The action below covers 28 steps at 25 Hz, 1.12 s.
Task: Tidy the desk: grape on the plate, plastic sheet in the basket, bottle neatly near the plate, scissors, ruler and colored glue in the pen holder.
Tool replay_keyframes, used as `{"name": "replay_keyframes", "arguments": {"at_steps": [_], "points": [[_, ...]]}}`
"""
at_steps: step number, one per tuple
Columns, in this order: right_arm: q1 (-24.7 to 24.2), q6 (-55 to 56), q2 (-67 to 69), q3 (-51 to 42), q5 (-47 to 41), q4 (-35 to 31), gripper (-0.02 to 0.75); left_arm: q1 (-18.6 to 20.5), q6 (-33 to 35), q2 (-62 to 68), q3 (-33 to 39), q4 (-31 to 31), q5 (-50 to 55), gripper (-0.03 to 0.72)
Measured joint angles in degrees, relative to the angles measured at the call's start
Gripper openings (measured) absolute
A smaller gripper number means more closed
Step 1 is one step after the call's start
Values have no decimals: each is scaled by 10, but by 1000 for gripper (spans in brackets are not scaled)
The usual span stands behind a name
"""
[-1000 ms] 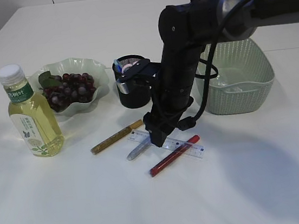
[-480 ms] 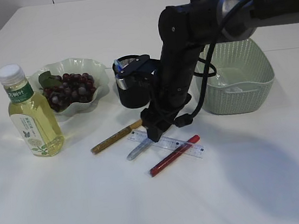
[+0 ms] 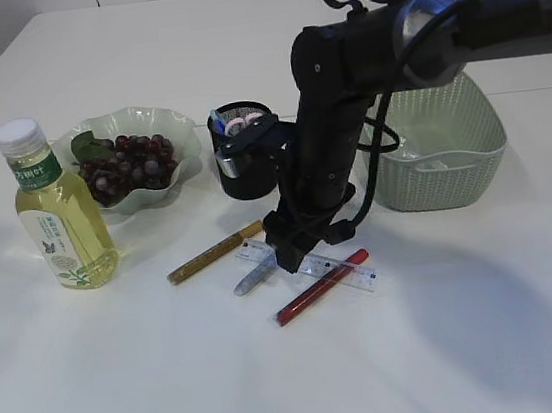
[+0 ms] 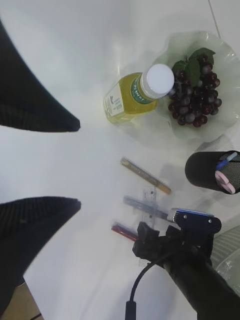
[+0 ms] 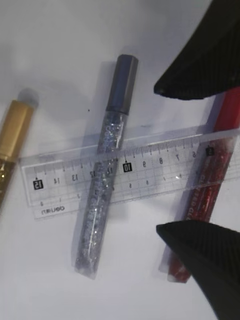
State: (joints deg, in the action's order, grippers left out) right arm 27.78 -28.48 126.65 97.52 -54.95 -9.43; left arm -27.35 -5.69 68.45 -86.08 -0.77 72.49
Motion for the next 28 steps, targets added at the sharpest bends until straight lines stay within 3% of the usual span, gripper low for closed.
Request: {"name": "replay_keyframes", "arguments": {"at_steps": [28], "points": [[0, 17, 35, 0, 8, -3, 583, 0, 0, 0, 0, -34, 0, 299]]}}
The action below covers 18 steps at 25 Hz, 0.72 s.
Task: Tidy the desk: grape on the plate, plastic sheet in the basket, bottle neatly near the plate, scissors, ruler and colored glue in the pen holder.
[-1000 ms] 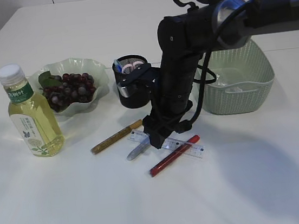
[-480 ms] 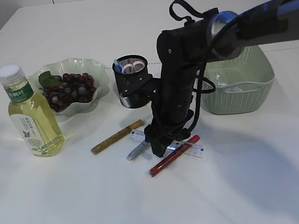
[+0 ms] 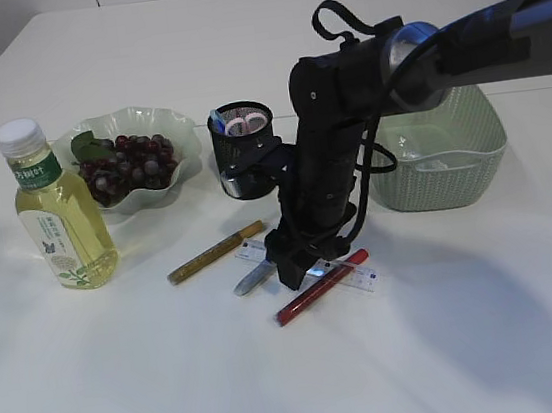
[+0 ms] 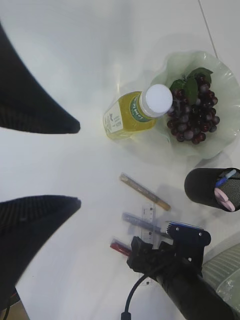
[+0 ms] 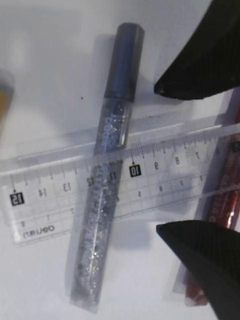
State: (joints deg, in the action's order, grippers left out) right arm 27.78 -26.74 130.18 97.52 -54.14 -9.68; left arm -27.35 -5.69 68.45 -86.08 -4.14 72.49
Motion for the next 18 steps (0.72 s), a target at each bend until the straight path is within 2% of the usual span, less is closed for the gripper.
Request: {"name": "replay_keyframes", "arguments": {"at_steps": [5, 13, 18], "points": [[0, 1, 0, 0, 1, -2, 571, 0, 1, 0, 0, 0, 0, 298], [0, 2, 0, 0, 1, -4, 386, 0, 1, 0, 0, 0, 0, 298], [0, 18, 0, 0, 0, -5, 326, 0, 1, 0, 0, 0, 0, 298]]}}
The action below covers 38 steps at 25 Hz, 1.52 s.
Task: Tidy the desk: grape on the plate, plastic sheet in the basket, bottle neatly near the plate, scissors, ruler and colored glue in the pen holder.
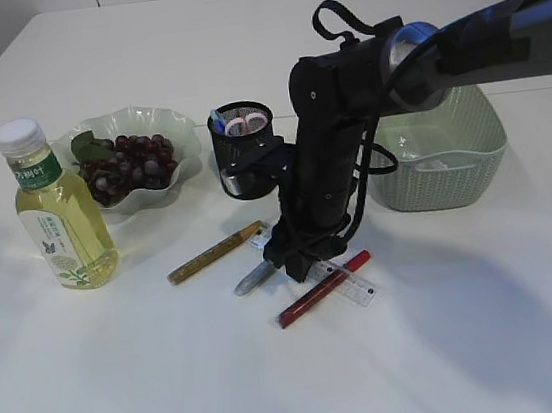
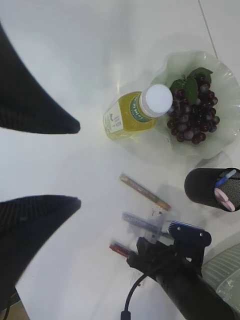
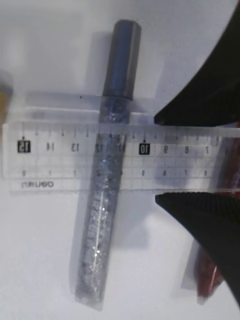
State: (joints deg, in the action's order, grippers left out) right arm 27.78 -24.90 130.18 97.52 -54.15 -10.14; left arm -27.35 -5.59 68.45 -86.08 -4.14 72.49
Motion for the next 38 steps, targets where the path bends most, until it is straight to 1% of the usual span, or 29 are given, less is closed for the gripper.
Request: {"name": "replay_keyframes", "arguments": {"at_steps": [5, 12, 23, 34, 38], "points": [[0, 22, 0, 0, -1, 0, 302, 0, 0, 0, 0, 0, 0, 298], [0, 26, 0, 1, -3, 0, 302, 0, 0, 0, 0, -1, 0, 297], [0, 41, 1, 32, -68, 0, 300, 0, 0, 0, 0, -1, 0, 288], [0, 49, 1, 34, -82, 0, 300, 0, 0, 0, 0, -1, 0, 271], [0, 78, 1, 34, -92, -1, 300, 0, 0, 0, 0, -1, 0, 268]]}}
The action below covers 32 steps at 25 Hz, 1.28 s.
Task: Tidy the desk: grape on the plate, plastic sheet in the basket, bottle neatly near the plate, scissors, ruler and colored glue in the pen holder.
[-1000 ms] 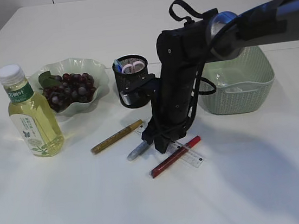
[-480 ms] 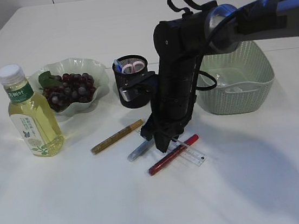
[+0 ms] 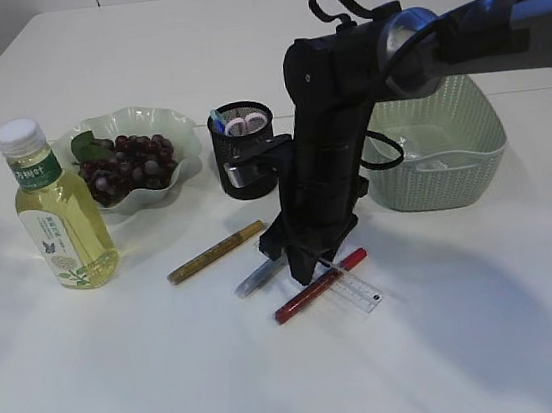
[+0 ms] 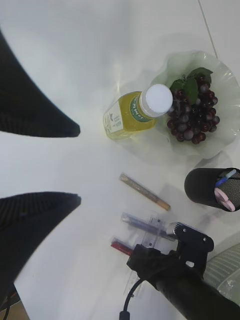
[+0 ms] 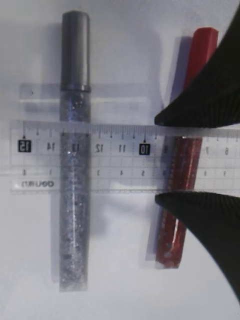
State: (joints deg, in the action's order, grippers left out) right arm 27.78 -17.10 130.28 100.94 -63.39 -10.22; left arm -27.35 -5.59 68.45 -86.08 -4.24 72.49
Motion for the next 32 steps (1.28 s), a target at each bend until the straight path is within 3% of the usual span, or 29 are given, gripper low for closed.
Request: {"name": "replay_keyframes", "arguments": {"at_steps": [32], "points": [[0, 36, -31, 0, 24, -11, 300, 0, 0, 0, 0, 0, 0, 253]]}}
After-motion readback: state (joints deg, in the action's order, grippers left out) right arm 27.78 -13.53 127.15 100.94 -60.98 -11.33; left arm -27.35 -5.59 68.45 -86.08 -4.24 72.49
